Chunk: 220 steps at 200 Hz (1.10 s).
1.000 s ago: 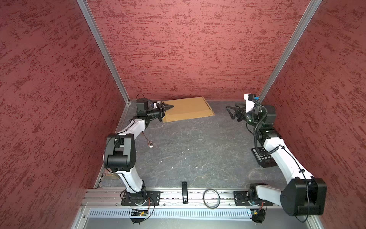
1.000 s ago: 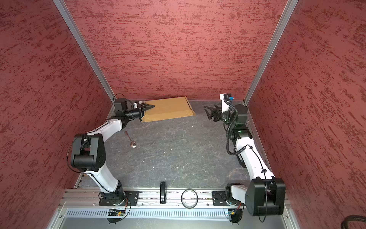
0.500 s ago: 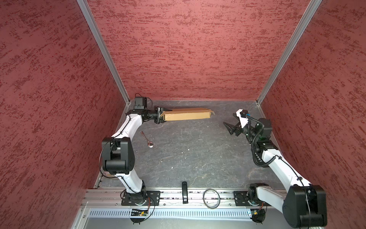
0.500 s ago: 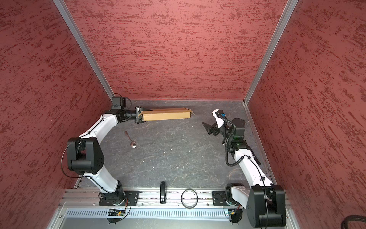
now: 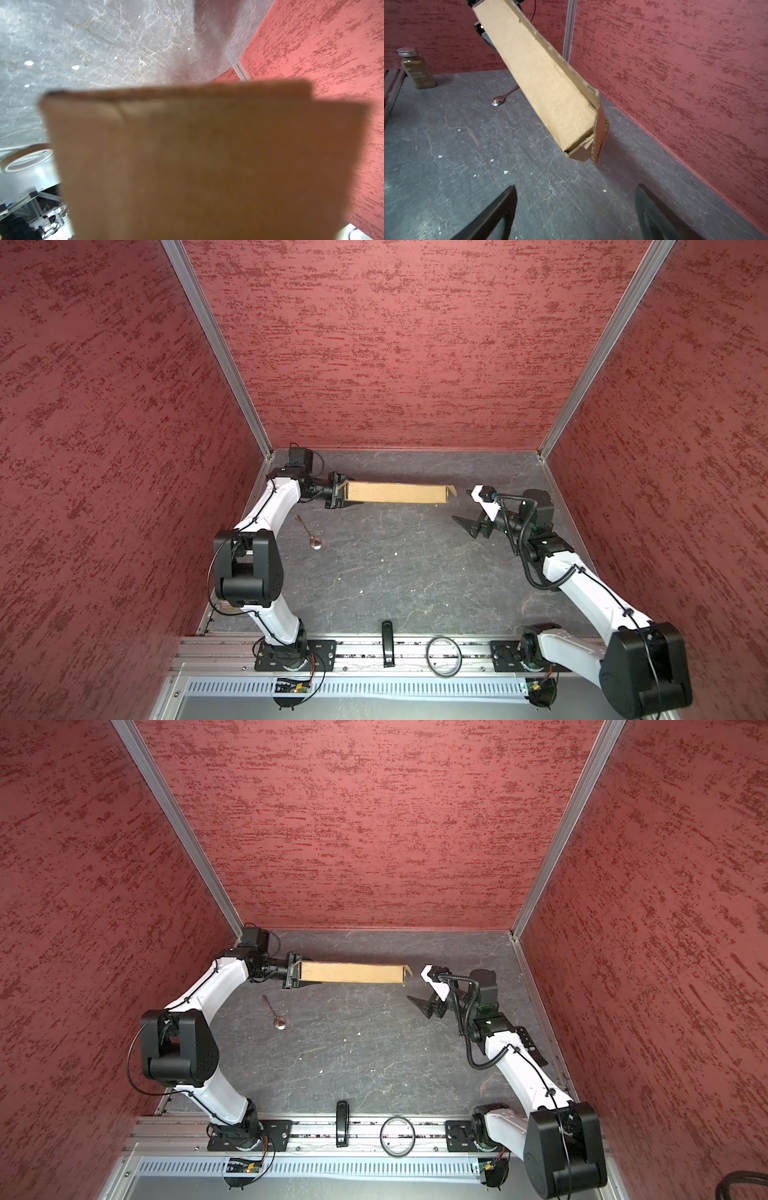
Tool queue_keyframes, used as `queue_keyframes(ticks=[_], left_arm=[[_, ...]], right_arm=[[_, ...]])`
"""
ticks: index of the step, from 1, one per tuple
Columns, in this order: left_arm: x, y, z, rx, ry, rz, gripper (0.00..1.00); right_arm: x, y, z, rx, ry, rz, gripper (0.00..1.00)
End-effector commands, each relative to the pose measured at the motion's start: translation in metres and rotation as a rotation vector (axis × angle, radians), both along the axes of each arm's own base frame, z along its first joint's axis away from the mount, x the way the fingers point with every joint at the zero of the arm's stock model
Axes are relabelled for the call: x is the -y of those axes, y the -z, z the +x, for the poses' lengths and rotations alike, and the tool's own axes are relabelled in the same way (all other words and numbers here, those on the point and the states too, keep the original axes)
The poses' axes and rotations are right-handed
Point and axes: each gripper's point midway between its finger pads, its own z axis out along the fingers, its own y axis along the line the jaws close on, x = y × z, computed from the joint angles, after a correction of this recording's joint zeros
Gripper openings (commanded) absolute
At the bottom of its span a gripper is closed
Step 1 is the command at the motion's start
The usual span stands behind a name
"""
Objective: Assemble paper box
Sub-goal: Turn over the paper box at the top-center of the table.
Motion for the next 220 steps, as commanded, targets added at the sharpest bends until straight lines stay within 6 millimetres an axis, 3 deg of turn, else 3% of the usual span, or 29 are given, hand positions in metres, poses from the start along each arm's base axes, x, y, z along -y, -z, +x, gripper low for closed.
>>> queue_keyframes(ticks=[1,76,220], left_arm=[[0.008,-0.014,-0.019,-0.024,0.064,-0.025,0.50],[0.013,-0.017,-0.041,-0.078,0.181,-0.023,0.50],[0.014,-0.005,-0.032,-0.070,0.194,-0.025,0.50]], right_arm=[[-0.012,-0.009,-0.008,0.059,-0.084,-0.034,0.89],[-0.029,-0.011,-0.011,0.104,-0.148,-0.015,0.89],[-0.064,-0.024,-0.033,0.125,-0.288,0.034,0.87]])
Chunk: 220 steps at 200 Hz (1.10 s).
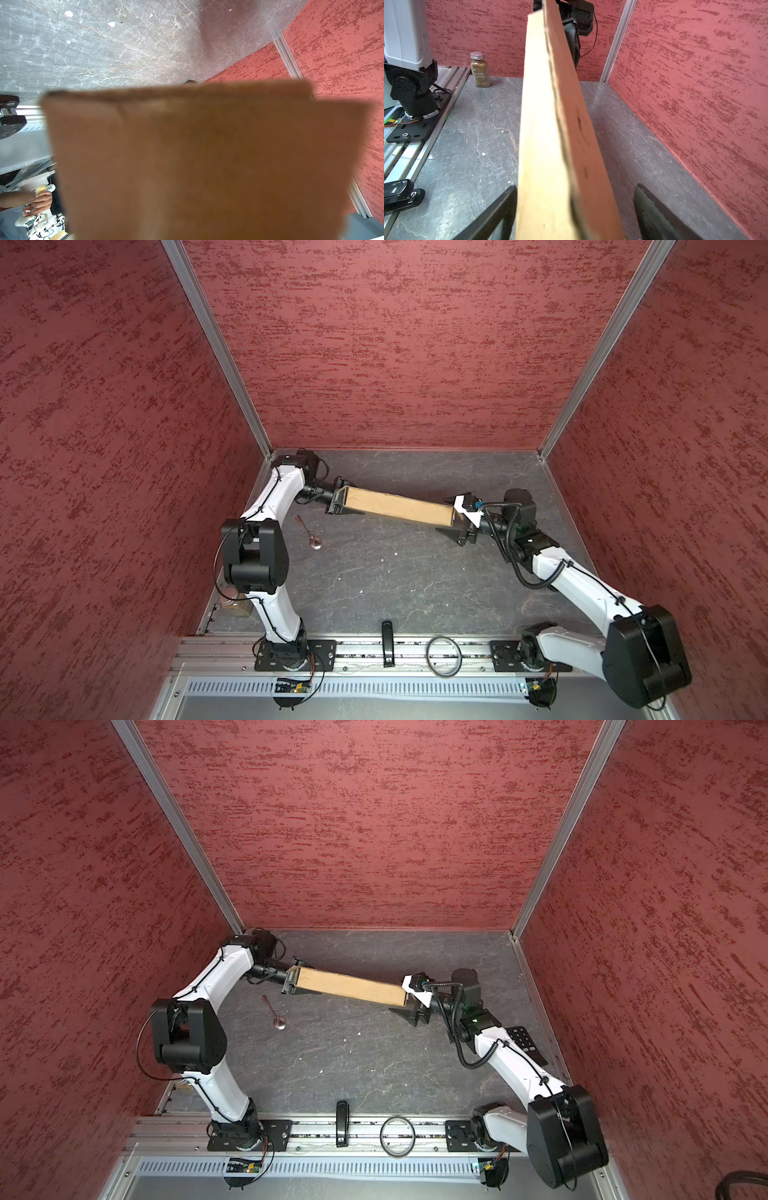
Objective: Assemble paper box
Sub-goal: Turn over the paper box at the top-center of the table.
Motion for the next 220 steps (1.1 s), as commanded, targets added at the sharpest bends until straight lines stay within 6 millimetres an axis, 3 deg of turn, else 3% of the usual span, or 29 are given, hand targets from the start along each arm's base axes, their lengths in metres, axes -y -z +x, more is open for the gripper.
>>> queue_keyframes(ticks=[1,78,158,220], left_arm=[[0.004,-0.004,0.005,0.023,0.007,-0.019,0.50],[0.015,-0.008,0.008,0.042,0.024,-0.033,0.49],[0.027,-0.014,0.000,0.044,0.052,-0.061,0.50],[0.025,-0.015,0.001,0.049,0.046,-0.078,0.50]], right_arm=[[-0.008,-0.019,-0.001,0.072,-0.035,0.019,0.87],[-0.022,-0.011,0.005,0.064,-0.045,0.010,0.86],[-0.023,-0.012,0.014,0.106,-0.002,0.008,0.81],[-0.024,-0.011,0.016,0.116,0.001,0.004,0.76]])
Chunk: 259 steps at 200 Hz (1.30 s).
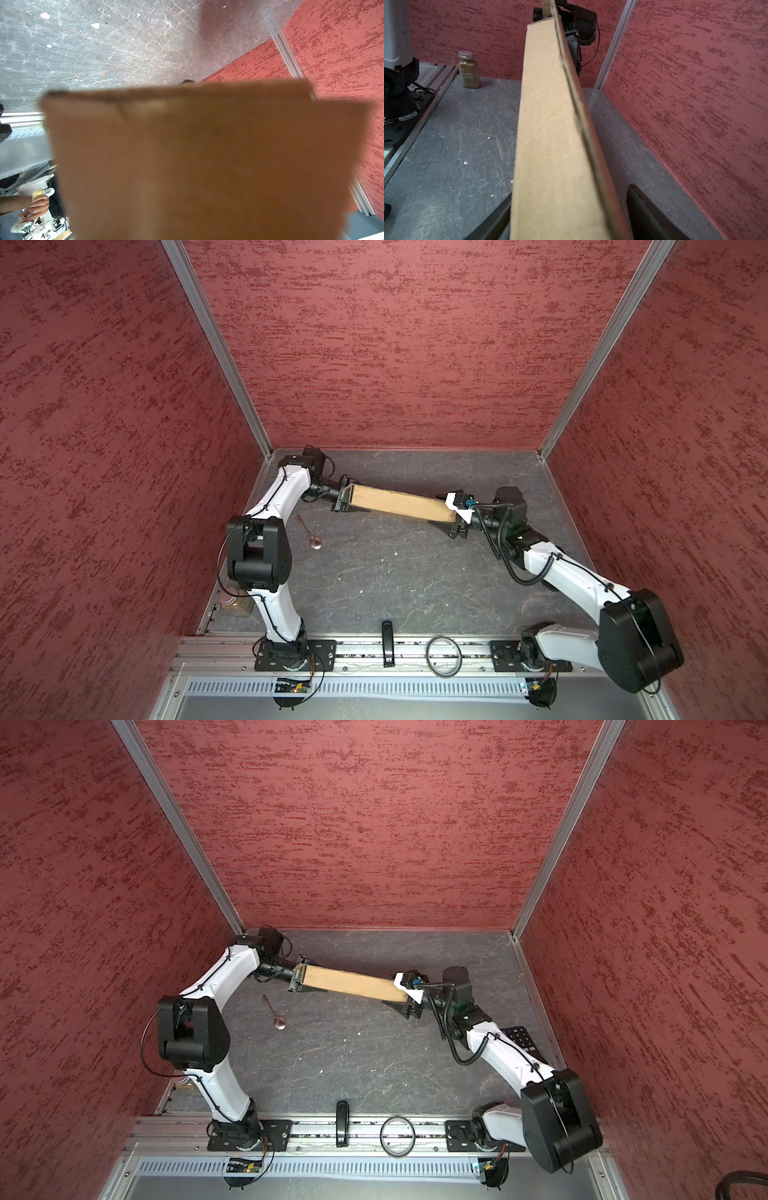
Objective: Assemble paper box
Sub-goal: Turn over the paper box at the top-center of the table.
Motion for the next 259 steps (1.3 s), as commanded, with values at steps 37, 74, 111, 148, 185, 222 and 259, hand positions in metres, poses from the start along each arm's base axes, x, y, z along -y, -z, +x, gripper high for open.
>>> queue_keyframes(ticks=[37,74,111,148,185,222,259], left_arm=[[0.004,-0.014,-0.004,0.031,0.023,-0.061,0.50],[-0.002,-0.014,0.004,0.040,0.012,-0.060,0.53],[-0.002,-0.008,0.009,0.033,0.012,-0.059,0.54],[-0.001,-0.003,0.014,0.029,0.014,-0.056,0.58],[-0.003,-0.003,0.021,0.042,0.012,-0.055,0.67],[-0.008,-0.002,0.027,0.052,0.000,-0.052,0.75],[-0.010,-0.002,0.030,0.056,-0.004,-0.053,0.78]], right_arm=[[-0.007,-0.007,-0.001,0.047,-0.023,-0.020,0.73],[-0.007,-0.007,-0.004,0.046,-0.035,-0.025,0.68],[-0.008,-0.007,-0.007,0.040,-0.050,-0.031,0.63],[-0.009,-0.006,-0.010,0.026,-0.061,-0.034,0.60],[-0.008,-0.008,-0.011,0.039,-0.065,-0.039,0.57],[-0.008,-0.005,-0.011,0.048,-0.067,-0.056,0.54],[-0.008,-0.004,-0.010,0.045,-0.063,-0.058,0.50]])
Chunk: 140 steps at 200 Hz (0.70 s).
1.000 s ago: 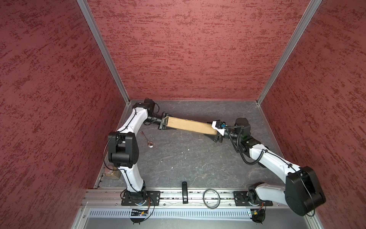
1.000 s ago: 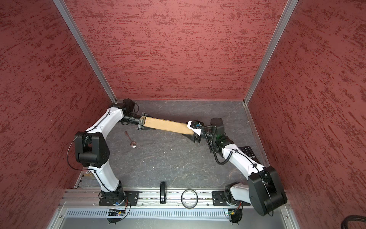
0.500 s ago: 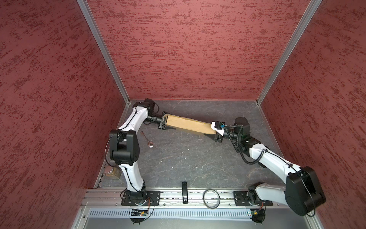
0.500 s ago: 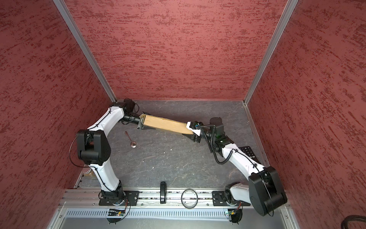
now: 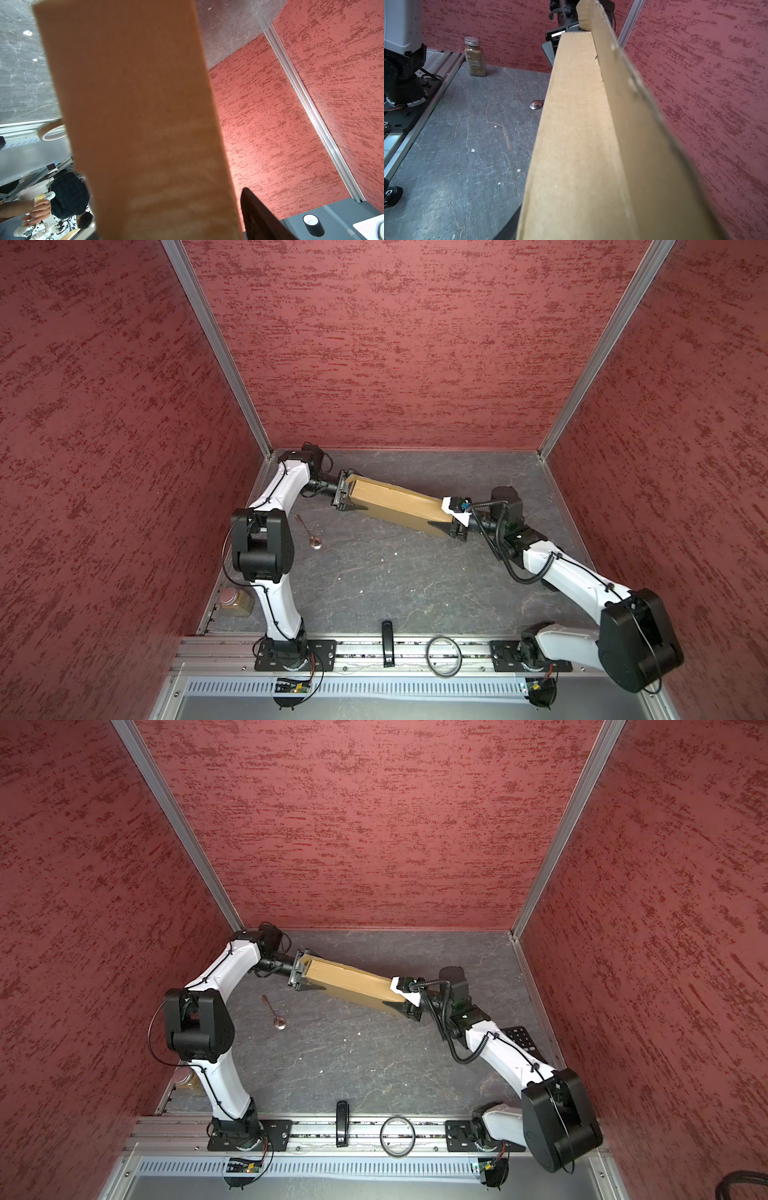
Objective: Assemble paper box
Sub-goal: Turn over the paper box at the top-center of the table.
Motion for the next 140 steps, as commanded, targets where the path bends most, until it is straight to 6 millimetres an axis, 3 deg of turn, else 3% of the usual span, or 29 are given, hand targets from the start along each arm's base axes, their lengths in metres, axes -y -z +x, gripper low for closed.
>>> queue_keyframes(ticks=[1,58,109,140], left_arm=[[-0.002,-0.001,0.007,0.020,0.001,-0.015,0.78],[-0.030,0.005,0.014,0.032,-0.045,0.034,0.81],[-0.097,0.017,0.022,0.049,-0.149,0.173,0.81],[-0.138,0.002,0.036,0.188,-0.214,0.320,0.79]], right_arm=[[-0.005,-0.017,-0.003,0.060,-0.039,0.005,0.50],[-0.003,-0.009,0.008,0.040,0.013,0.001,0.41],[-0.003,0.022,0.019,-0.061,0.054,-0.028,0.37],[-0.004,0.034,0.018,-0.114,0.056,-0.027,0.37]])
